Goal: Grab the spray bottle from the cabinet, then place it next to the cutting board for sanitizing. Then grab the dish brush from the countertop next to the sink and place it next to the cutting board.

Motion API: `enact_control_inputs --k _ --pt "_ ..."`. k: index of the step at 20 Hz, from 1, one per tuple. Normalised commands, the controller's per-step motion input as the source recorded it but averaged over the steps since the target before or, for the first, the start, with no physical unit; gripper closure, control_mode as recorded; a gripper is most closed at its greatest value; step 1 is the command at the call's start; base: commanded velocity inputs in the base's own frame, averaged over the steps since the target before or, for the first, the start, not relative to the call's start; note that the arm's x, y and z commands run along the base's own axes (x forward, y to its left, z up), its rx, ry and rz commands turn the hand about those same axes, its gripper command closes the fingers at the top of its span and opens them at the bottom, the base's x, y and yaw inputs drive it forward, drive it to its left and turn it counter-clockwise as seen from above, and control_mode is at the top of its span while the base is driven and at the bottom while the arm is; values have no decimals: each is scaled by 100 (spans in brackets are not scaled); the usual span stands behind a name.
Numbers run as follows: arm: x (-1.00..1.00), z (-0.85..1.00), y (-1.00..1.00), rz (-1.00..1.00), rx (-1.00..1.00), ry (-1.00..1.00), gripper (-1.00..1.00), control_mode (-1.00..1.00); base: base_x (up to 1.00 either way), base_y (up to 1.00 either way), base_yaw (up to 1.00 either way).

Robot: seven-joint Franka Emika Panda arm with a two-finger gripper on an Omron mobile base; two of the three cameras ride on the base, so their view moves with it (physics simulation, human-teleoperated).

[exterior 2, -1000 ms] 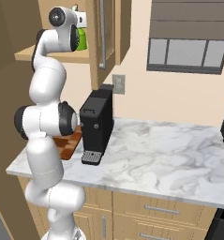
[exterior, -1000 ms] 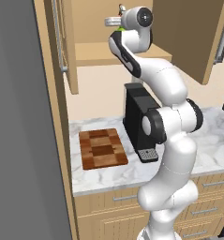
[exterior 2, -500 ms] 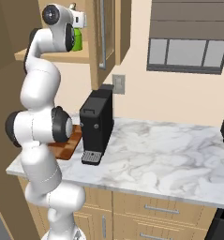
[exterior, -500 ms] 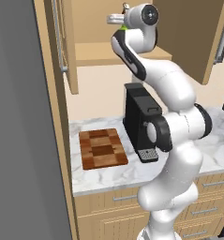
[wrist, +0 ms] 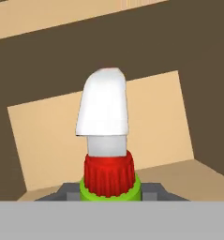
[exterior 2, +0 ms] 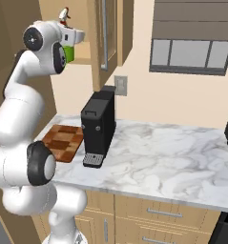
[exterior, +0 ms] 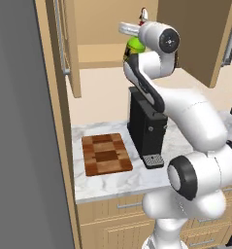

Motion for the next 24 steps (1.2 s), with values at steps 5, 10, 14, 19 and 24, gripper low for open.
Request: enact_control_inputs --k 5,10,14,19,24 --pt "-100 0 0 -2 14 -5 100 -100 0 0 0" --pt "-100 17 -1 0 8 0 100 -100 0 0 0" --pt "-100 16 0 0 9 0 100 -100 0 0 0" --pt "-90 -29 1 -1 0 3 100 -100 0 0 0" --pt "-28 -63 0 2 -4 22 100 -100 0 0 0"
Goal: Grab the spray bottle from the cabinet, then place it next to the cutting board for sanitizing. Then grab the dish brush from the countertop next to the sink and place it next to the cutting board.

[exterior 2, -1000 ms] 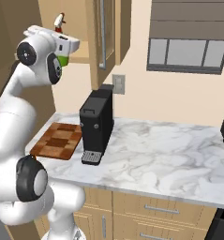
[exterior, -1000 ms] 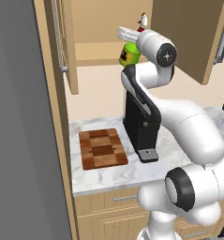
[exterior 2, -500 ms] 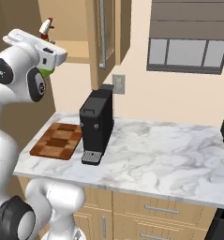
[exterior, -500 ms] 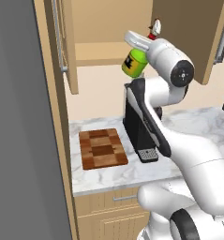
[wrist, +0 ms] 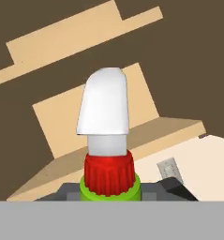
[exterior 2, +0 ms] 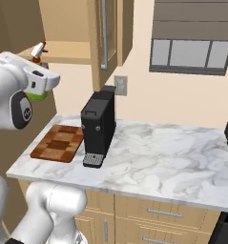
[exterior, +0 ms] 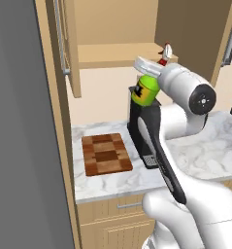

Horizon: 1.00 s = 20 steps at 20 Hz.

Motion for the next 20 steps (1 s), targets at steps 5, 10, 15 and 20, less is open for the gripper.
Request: enact_control_inputs --k 5,10,15,20 --pt "-2 -66 0 14 -6 16 100 -100 0 0 0" --pt "0 -45 -1 28 -3 11 100 -100 0 0 0" --pt "0 -42 -10 31 -6 19 100 -100 0 0 0" --pt "-8 -32 -1 29 -17 4 100 -100 0 0 0"
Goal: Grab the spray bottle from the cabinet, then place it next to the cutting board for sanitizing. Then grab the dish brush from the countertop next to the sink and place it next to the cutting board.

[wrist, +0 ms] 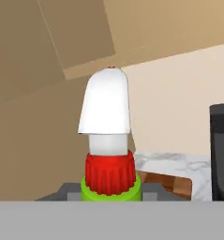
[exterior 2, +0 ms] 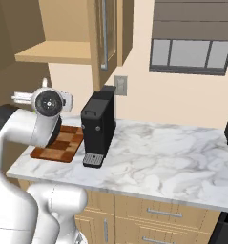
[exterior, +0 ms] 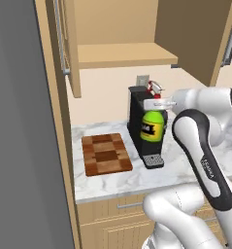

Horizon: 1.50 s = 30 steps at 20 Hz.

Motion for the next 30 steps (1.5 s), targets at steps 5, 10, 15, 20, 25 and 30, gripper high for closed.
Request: enact_control_inputs --k 5,10,15,20,25,30 --pt "-11 -48 -11 31 -13 -7 100 -100 0 0 0" --pt "-22 -44 -19 30 -4 -12 100 -100 0 0 0" --pt "-11 -38 -24 25 0 -8 100 -100 0 0 0" --pt "9 -37 -28 26 0 -2 100 -100 0 0 0" --pt "2 -48 -14 22 0 -15 100 -100 0 0 0" --pt "0 -59 0 7 1 -24 100 -100 0 0 0"
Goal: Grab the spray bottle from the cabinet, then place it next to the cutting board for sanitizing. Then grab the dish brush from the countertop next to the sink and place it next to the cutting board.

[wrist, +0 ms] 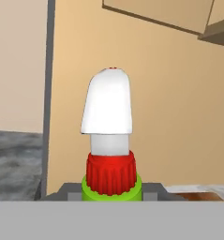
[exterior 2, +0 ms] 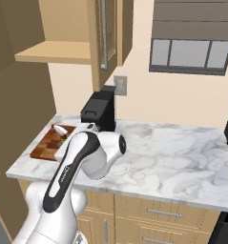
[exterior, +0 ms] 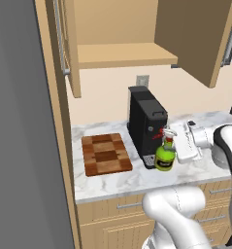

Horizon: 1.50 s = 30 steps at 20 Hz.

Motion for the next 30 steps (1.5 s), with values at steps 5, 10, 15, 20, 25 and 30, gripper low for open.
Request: enact_control_inputs --k 5,10,15,20,25,30 --pt "18 -51 0 1 3 -21 100 -100 0 0 0" --pt "29 -26 0 0 0 -9 100 -100 0 0 0" --pt "35 -20 0 8 5 2 100 -100 0 0 0" --pt "33 -22 0 12 8 11 100 -100 0 0 0" --pt "30 -34 0 11 2 9 100 -100 0 0 0" --pt "15 -33 0 4 0 1 100 -100 0 0 0"
